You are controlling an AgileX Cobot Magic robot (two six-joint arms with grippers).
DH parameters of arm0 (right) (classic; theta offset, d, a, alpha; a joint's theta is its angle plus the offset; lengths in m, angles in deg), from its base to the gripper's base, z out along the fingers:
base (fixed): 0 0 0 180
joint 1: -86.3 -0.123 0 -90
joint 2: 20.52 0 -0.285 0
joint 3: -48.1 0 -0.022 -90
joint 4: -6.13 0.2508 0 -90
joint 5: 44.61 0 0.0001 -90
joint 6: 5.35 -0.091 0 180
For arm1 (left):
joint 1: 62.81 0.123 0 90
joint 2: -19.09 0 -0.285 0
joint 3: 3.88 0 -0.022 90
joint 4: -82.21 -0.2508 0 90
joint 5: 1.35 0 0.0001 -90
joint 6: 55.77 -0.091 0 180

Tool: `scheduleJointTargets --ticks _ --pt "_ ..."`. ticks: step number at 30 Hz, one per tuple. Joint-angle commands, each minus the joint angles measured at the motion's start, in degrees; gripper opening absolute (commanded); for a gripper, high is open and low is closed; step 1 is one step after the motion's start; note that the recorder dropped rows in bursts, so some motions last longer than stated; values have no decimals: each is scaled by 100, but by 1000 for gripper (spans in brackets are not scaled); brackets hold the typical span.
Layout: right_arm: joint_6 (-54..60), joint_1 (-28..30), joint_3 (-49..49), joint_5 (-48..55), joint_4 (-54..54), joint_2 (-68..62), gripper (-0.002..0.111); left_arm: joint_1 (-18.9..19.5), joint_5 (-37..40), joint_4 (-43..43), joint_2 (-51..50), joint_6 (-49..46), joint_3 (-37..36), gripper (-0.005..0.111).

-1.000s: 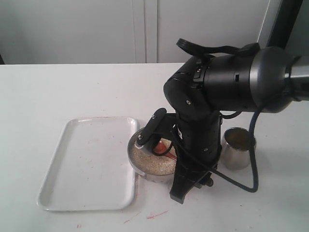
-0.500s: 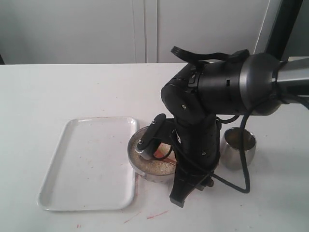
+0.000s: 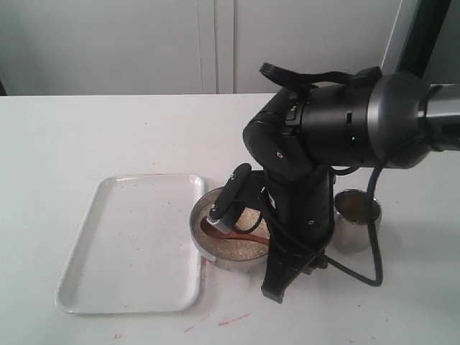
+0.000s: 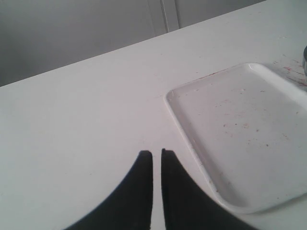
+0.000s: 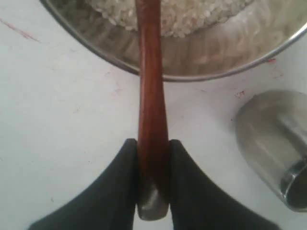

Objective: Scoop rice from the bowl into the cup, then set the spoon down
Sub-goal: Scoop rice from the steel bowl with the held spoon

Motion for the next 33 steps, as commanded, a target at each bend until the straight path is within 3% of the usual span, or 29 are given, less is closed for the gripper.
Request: scheduleJointTargets --ticks 1,18,23,33 --pt "-59 34 -15 119 -146 229 6 9 8 0 -4 0 31 14" --pt "-436 12 -3 652 -1804 530 6 9 8 0 -4 0 31 14" --pt "-436 -289 -3 652 -2326 530 0 9 8 0 -4 0 31 14" --pt "-423 -768 -3 652 -3324 530 0 9 8 0 -4 0 31 14"
